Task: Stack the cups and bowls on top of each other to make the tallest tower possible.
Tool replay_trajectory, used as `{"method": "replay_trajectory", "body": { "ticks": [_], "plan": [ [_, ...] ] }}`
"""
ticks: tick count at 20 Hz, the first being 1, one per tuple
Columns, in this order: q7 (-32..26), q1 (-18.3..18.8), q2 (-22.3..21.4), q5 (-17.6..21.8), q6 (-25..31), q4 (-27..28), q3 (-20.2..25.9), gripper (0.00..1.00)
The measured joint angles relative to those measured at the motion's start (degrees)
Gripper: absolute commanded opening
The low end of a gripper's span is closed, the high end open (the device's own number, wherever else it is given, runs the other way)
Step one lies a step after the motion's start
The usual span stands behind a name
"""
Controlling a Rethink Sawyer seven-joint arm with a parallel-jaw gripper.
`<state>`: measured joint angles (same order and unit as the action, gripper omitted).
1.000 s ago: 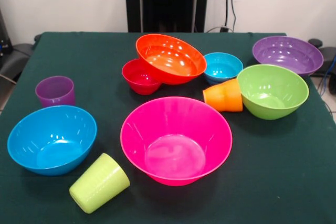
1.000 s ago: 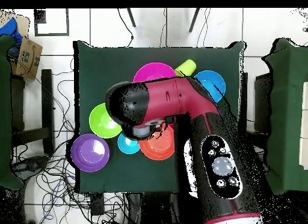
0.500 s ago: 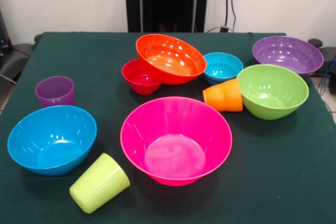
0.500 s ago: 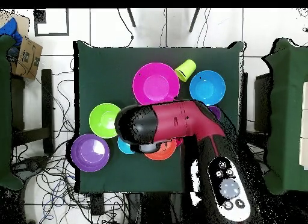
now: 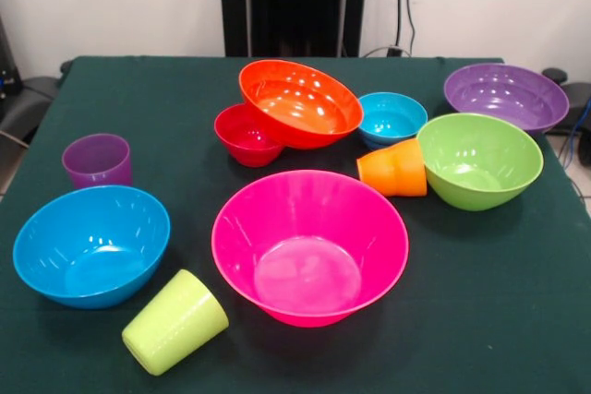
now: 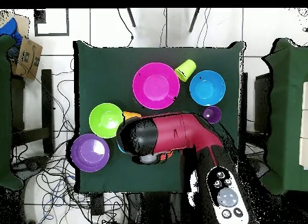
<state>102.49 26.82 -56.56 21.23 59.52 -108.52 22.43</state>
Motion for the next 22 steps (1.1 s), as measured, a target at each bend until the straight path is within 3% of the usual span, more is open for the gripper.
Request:
{"method": "replay_trajectory", "body": {
  "ticks": [22],
  "plan": [
    [0.0,0.96,-2.96,-0.01,-0.5,-4.08,-0.74,1.0]
  ]
}}
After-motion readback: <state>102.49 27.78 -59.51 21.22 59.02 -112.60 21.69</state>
